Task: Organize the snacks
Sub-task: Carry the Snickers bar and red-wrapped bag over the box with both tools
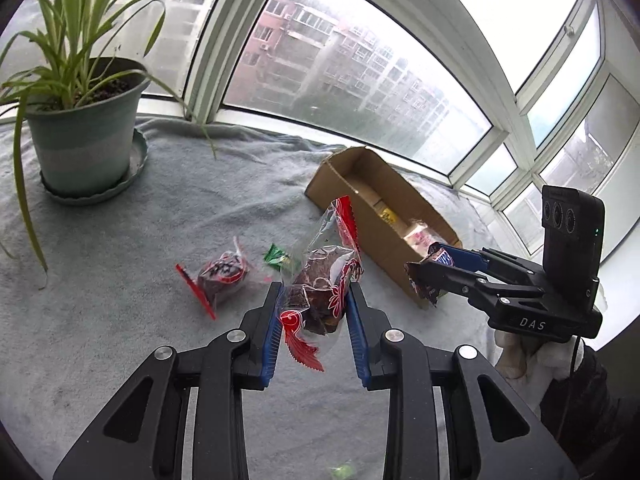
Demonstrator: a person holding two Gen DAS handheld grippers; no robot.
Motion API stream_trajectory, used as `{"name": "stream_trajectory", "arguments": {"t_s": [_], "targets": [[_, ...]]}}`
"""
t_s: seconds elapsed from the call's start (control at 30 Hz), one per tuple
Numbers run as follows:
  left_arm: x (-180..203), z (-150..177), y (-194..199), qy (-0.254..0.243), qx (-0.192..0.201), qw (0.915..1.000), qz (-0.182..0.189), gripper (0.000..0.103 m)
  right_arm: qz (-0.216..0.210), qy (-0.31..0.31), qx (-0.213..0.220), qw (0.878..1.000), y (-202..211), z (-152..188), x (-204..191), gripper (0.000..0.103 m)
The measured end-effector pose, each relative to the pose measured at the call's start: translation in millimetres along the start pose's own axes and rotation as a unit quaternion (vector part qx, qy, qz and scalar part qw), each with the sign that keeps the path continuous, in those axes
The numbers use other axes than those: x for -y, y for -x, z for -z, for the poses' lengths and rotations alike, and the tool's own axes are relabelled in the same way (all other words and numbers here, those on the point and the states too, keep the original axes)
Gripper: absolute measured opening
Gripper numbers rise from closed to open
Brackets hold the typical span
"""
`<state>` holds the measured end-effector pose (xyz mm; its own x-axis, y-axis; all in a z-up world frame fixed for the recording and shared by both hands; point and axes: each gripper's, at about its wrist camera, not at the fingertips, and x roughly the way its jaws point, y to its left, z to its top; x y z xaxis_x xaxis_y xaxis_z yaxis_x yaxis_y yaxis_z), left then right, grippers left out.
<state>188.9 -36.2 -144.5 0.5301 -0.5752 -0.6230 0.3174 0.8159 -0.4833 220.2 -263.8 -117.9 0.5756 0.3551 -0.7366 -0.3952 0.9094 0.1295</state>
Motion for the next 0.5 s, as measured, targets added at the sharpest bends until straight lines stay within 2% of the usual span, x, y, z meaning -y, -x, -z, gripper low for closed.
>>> {"name": "stream_trajectory", "arguments": {"t_s": [0.17, 0.5], "targets": [[15.9, -17.5, -4.1, -0.017, 0.008, 0.9998, 0.011, 0.029, 0.025, -0.011, 0.013, 1.0, 10.8, -11.1, 28.8, 0.056], [46.7, -48.0, -31.6, -0.056, 0.012, 0.9983, 0.007, 0.029, 0.063, -0.019, 0.028, 0.997, 22.9, -28.3, 71.9, 0.056]]}}
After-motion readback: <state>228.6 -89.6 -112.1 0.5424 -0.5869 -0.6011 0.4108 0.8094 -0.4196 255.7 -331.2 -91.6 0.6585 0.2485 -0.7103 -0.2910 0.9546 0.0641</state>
